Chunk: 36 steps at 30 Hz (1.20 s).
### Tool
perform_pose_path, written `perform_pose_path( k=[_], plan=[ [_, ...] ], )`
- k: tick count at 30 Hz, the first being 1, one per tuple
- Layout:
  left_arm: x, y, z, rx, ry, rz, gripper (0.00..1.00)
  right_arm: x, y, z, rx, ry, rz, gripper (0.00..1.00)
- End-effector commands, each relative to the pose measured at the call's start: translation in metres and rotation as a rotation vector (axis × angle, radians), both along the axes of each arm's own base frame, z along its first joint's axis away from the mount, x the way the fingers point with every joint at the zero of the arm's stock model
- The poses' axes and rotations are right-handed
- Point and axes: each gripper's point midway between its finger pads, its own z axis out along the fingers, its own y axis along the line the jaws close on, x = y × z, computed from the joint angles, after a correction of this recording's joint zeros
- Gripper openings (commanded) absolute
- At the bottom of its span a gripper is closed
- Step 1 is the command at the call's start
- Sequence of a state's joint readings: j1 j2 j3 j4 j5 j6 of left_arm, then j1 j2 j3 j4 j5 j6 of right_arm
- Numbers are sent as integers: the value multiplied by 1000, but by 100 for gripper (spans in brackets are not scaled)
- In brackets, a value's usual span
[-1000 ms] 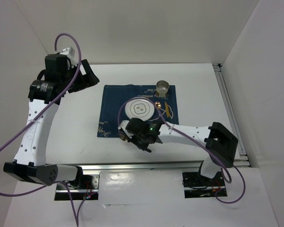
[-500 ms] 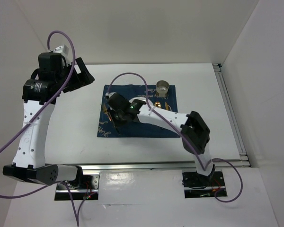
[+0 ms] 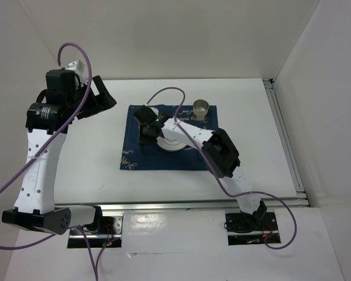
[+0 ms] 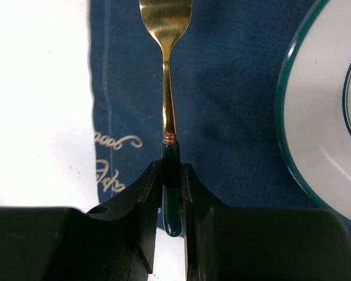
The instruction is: Set the dinner table for one person
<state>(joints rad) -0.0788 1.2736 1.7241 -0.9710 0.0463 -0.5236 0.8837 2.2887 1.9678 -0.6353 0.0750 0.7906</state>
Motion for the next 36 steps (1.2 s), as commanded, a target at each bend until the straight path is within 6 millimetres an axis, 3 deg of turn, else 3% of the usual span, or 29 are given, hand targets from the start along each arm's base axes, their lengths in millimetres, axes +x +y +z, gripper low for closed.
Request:
perform_pose_path(
  k=[1,4,9,10,17,18,20,21,22,23,24,25,26,27,28,29,30,32,33,35,36],
  plan=[
    [-4,0,4,-5,-21,-13,95,10,14,9,77,8,-84,0],
    [-4,0,4,-5,-21,-13,95,11,13,-3,76,17,-115,2],
    [-4,0,4,4,-22,-19,95,18,20,-12,110,19,-106,42],
    [-4,0,0,12,-15,-24,95,19,23,-8,122,19,-100,43],
    [-6,-1,-2,7,-20,-31,95,23,13,52,153,-103,-73,44],
    [-6,-1,-2,7,-20,-31,95,24,11,76,171,-147,-59,44],
    [-6,-1,-2,7,-20,-31,95,19,0,87,140,-182,-63,45],
    [-6,-1,-2,7,-20,-31,95,19,-7,111,155,-227,-68,45],
    [-6,-1,-2,7,-20,-31,95,15,-19,113,116,-231,-78,45],
    [-5,0,-2,12,-21,-24,95,16,-37,110,56,-255,-108,65],
    [-5,0,-2,12,-21,-24,95,12,-50,128,52,-281,-130,72],
    [-5,3,1,18,-30,-14,95,6,-67,126,2,-276,-148,78],
    [-5,3,1,18,-30,-13,95,13,-91,128,-49,-299,-205,84],
    [-5,3,1,18,-30,-13,95,5,-108,117,-106,-286,-215,92],
    [-4,4,1,24,-31,-5,95,-2,-135,125,-146,-273,-255,97],
    [-4,4,-3,17,-20,0,95,-3,-165,115,-220,-264,-307,100],
    [-4,4,-3,17,-20,0,96,-9,-187,126,-232,-272,-351,100],
    [-5,4,-13,19,6,0,100,-28,-243,110,-358,-216,-452,100],
    [-4,6,-13,24,6,8,100,-41,-266,119,-370,-211,-486,100],
    [-3,6,-21,26,30,8,100,-50,-306,117,-393,-181,-581,100],
    [0,7,-36,36,69,17,100,-62,-326,104,-425,-141,-606,100]
  ],
)
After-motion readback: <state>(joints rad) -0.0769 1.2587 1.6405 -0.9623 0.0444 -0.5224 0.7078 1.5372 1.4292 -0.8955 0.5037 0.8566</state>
